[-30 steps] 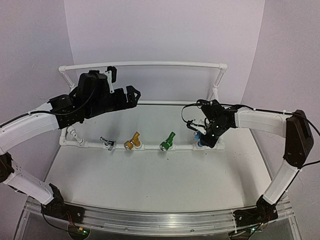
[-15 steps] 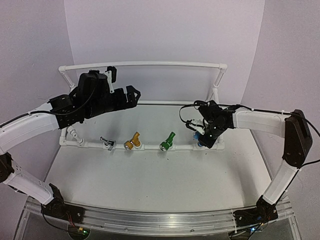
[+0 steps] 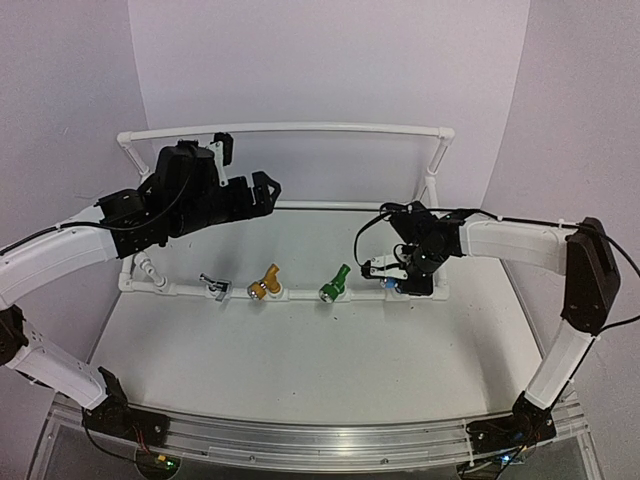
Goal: Install the water faucets
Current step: Screw the water faucet onto the adaptor.
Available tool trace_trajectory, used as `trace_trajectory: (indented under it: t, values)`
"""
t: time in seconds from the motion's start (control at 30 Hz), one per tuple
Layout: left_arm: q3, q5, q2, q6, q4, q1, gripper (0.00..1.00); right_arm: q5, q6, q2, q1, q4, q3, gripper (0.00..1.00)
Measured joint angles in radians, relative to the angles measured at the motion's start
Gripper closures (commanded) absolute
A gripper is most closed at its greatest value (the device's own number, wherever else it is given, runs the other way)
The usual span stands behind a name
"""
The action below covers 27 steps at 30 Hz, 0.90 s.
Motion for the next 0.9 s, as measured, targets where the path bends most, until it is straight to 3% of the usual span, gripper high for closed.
trace_trajectory:
  t: [0.37,0.7,0.9]
  values:
    - [0.0,0.0,-0.001,0.002,0.0,0.0,0.01,0.014,-0.334,0.079,0.009,-0.108,0.108,1.0]
    - [-0.001,0.0,-0.022,0.002,0.006,0.0,0.01,0.033,-0.395,-0.014,0.01,0.053,-0.055,1.0]
    - [-0.001,0.001,-0.02,0.006,0.008,0.0,0.01,0.029,-0.318,0.001,0.003,0.037,-0.025,1.0]
